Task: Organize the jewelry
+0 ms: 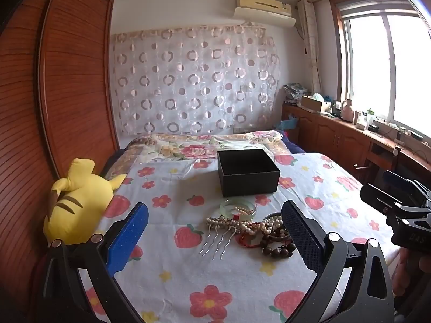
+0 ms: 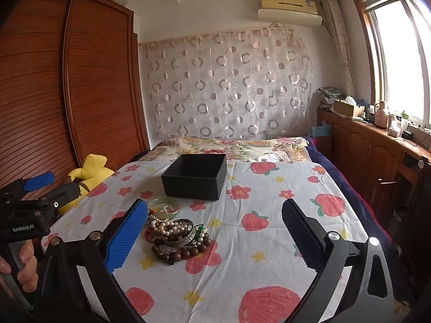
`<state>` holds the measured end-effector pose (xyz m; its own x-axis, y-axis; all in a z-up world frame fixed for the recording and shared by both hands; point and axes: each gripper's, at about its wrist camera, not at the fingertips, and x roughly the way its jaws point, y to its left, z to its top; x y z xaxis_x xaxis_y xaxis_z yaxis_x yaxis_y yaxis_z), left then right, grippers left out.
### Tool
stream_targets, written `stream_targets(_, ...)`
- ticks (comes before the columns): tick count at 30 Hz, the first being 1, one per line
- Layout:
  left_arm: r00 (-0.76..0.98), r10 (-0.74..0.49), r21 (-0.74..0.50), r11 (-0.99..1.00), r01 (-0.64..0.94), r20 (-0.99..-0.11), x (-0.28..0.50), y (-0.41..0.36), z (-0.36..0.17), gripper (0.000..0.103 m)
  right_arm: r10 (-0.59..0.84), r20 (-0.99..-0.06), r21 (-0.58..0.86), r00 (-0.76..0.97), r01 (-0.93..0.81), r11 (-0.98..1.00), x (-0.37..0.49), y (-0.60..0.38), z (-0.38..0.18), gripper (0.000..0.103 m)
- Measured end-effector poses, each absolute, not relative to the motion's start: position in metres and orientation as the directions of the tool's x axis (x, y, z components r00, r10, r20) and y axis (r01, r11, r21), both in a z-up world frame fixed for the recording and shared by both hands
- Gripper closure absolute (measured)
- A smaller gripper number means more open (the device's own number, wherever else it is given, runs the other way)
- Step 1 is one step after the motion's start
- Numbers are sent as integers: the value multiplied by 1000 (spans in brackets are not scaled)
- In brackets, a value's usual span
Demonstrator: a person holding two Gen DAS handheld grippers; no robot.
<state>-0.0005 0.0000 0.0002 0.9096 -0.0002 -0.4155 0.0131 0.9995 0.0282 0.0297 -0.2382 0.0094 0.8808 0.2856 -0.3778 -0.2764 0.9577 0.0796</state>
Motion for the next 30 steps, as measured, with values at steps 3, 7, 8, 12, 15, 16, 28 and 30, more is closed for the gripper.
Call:
stream_targets(3, 910, -1, 27, 1000, 13, -415, 0, 0, 0, 7, 285, -378, 79, 881, -276, 958, 30, -238, 9, 2)
stream_targets(7, 910, -1, 26, 1000, 13, -414, -1, 0, 0, 7, 284, -376, 80, 882, -275, 958, 29, -239, 10, 2)
stream_targets(8, 910, -1, 26, 1000, 13, -414, -1, 0, 0, 7, 286, -376, 81, 881, -276, 958, 29, -239, 9, 2)
stream_targets(12, 910, 0, 27, 1000, 13, -414, 0, 0, 0, 7, 286, -376, 81, 881, -276, 958, 29, -239, 9, 2)
stream_targets(15, 910, -1, 26, 1000, 13, -414, 0, 0, 0, 7, 286, -375, 82, 882, -276, 958, 29, -239, 10, 2)
stream_targets(16, 910, -1, 27, 1000, 13, -414, 0, 0, 0, 7, 286, -375, 82, 882, -276, 958, 29, -239, 10, 2)
stream_targets(28, 911, -2, 25, 1000, 13, -413, 0, 0, 0, 7, 287, -374, 83, 882, -277, 957, 28, -239, 11, 2)
stream_targets(30, 911, -2, 24, 1000, 13, -412, 0, 0, 0, 7, 287, -373, 83, 882, -276, 958, 27, -239, 12, 2)
